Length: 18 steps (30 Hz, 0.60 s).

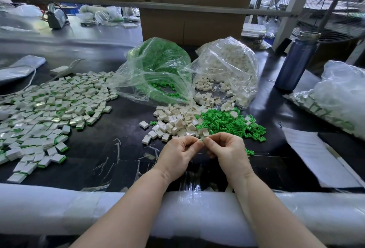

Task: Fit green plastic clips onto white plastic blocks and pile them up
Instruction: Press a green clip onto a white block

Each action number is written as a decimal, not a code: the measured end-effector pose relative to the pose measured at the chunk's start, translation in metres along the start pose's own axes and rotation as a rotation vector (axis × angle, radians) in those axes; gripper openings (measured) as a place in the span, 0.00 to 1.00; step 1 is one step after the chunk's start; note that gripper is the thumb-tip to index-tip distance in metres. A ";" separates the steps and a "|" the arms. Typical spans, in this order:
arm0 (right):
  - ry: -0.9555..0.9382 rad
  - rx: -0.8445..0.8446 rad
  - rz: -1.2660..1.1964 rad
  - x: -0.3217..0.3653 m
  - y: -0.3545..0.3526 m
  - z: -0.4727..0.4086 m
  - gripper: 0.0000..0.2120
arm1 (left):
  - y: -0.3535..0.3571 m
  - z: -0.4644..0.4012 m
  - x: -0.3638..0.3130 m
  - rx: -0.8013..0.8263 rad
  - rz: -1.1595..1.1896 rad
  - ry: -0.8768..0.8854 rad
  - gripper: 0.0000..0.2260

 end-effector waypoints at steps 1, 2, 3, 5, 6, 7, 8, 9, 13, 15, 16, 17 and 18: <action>-0.005 -0.001 -0.019 0.000 0.000 0.000 0.08 | 0.001 0.000 -0.001 -0.005 -0.007 0.006 0.08; -0.013 0.005 -0.024 0.001 0.000 0.000 0.08 | 0.000 0.000 -0.001 -0.021 -0.014 0.014 0.08; -0.021 0.014 -0.019 0.001 0.001 0.000 0.08 | -0.002 0.000 -0.002 -0.045 -0.019 0.024 0.08; -0.035 0.035 -0.008 0.002 0.003 0.001 0.07 | -0.005 0.001 -0.002 -0.087 -0.035 0.031 0.07; -0.040 0.043 -0.004 0.002 0.004 0.001 0.07 | -0.006 0.001 -0.002 -0.098 -0.044 0.028 0.07; -0.047 0.049 0.003 0.002 0.004 0.000 0.07 | -0.007 0.001 -0.002 -0.106 -0.050 0.020 0.06; -0.053 0.055 0.010 0.003 0.004 0.000 0.08 | -0.007 0.001 -0.002 -0.112 -0.052 0.009 0.05; -0.058 0.060 0.016 0.003 0.005 0.000 0.08 | -0.008 0.001 -0.002 -0.118 -0.051 -0.003 0.05; -0.085 0.077 0.047 0.004 0.006 0.000 0.10 | -0.010 0.002 -0.003 -0.145 -0.065 -0.021 0.03; -0.102 0.079 0.068 0.005 0.007 0.001 0.11 | -0.010 0.003 -0.003 -0.145 -0.047 -0.027 0.02; -0.111 0.082 0.078 0.005 0.007 0.001 0.11 | -0.010 0.003 -0.003 -0.142 -0.019 -0.033 0.02; -0.119 0.086 0.084 0.005 0.008 0.001 0.11 | -0.010 0.004 -0.002 -0.138 0.009 -0.040 0.02; -0.125 0.092 0.087 0.006 0.008 0.001 0.11 | -0.010 0.004 -0.002 -0.133 0.025 -0.046 0.02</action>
Point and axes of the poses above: each hand's wrist, its own z-axis away from the middle knuckle, its own y-axis out of the palm, x = y × z, the point moved 7 cm from there along -z, towards the middle knuckle, and after that the axes turned 1 degree about z, right-handed, at the moved point
